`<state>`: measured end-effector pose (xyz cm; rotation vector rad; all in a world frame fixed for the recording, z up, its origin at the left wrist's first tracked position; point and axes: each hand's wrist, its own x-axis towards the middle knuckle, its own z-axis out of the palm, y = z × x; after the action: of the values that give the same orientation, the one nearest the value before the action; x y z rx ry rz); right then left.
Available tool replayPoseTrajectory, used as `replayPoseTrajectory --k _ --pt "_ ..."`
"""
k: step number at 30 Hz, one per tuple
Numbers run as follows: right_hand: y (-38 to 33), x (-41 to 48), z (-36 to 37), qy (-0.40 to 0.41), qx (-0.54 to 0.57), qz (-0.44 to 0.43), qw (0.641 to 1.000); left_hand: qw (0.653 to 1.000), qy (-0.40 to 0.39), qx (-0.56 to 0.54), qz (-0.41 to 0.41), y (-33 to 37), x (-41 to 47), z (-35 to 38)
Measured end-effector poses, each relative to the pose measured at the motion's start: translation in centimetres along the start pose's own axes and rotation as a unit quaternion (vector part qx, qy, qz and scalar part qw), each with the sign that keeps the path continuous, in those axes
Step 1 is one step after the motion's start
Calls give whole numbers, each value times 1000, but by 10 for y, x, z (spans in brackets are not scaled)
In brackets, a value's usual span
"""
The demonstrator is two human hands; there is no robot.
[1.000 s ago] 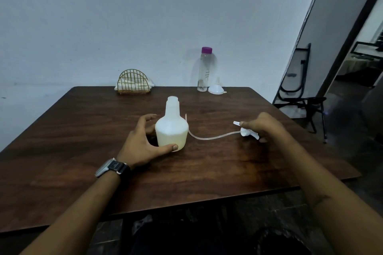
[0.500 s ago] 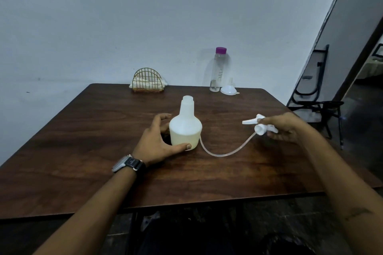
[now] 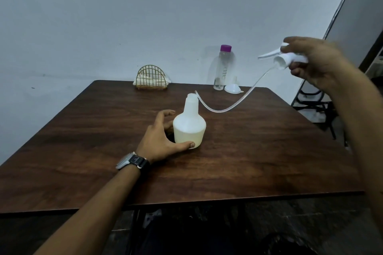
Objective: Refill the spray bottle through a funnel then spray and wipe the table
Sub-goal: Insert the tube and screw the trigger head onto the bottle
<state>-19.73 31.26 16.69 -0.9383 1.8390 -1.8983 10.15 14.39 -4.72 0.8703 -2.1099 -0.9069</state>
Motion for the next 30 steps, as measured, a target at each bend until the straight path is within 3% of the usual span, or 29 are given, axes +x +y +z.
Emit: replayPoseTrajectory --k 8,13,16,21,30 --pt "-50 12 20 -4 -73 -19 997 1000 -8 3 7 -1 2 -1" --pt "-81 0 37 -52 -156 -134 977 1000 -16 2 13 1 2 -1" --pt "-94 -9 48 -100 -221 -207 948 1000 -17 3 14 1 2 -1" --pt "-107 -37 64 -168 -366 -309 861 1000 -18 8 12 2 1 -2" --pt "-78 -80 65 -196 -394 -476 761 999 -14 8 29 1 0 0"
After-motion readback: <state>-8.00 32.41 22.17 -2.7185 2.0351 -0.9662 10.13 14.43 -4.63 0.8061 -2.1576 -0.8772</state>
